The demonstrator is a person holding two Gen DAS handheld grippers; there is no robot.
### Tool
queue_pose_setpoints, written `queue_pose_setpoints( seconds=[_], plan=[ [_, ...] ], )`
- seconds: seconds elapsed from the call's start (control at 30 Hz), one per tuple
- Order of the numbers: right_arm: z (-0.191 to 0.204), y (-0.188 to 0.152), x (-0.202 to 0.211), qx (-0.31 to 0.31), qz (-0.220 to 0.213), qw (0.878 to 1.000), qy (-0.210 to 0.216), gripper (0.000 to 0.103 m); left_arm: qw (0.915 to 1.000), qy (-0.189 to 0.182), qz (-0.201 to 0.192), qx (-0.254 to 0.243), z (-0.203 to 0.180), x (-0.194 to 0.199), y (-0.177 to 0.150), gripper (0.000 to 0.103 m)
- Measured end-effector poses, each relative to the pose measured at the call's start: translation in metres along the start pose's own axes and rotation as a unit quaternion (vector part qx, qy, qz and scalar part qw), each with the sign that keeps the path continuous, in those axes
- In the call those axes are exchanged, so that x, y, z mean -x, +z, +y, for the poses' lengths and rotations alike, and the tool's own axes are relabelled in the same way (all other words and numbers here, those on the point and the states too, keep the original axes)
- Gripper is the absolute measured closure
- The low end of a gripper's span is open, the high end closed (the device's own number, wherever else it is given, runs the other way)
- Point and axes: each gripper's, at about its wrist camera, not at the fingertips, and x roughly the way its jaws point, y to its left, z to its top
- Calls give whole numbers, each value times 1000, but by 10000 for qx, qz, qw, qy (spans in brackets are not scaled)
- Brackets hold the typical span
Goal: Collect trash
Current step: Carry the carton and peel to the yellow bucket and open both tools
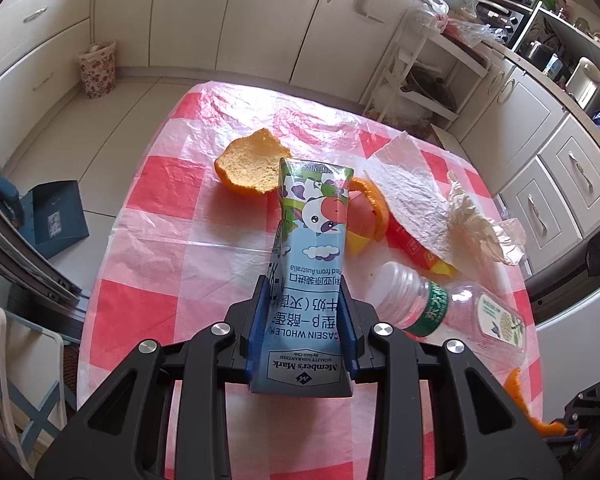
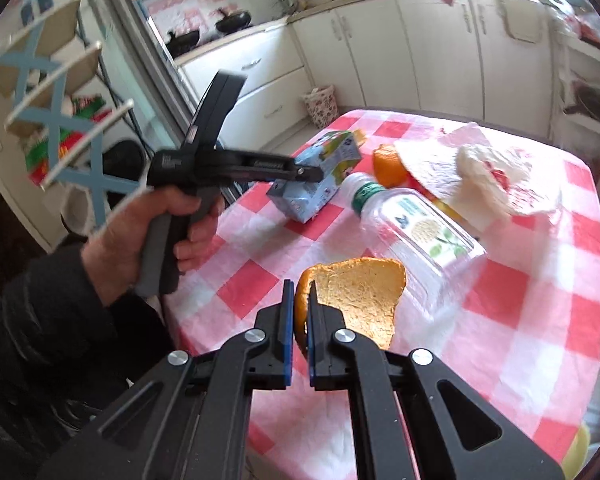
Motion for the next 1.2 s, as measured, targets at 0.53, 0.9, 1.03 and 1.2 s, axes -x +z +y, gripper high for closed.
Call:
queue_pose_setpoints(
  seconds=[0.53,0.9,1.03,1.2],
  plan=[
    [-86,-32,132,-1632,-1175,9733,-1108,97,9840,-1155,-884,-1032,-111,103,-68,73],
    [-217,-144,154,-4391,-426,8745,-2015,91,9638,-2129,-245,-1589,-241,91,-131,73],
    [-226,-154,170,-4827,-536,8452,-2233,50,9606,-2256,19,-1626,-281,76,-150,73],
    [-179,-117,230,-4033,-1754,8621,-2518,37,9590,-2198,301,-1767,-322,54,-171,73]
  ],
)
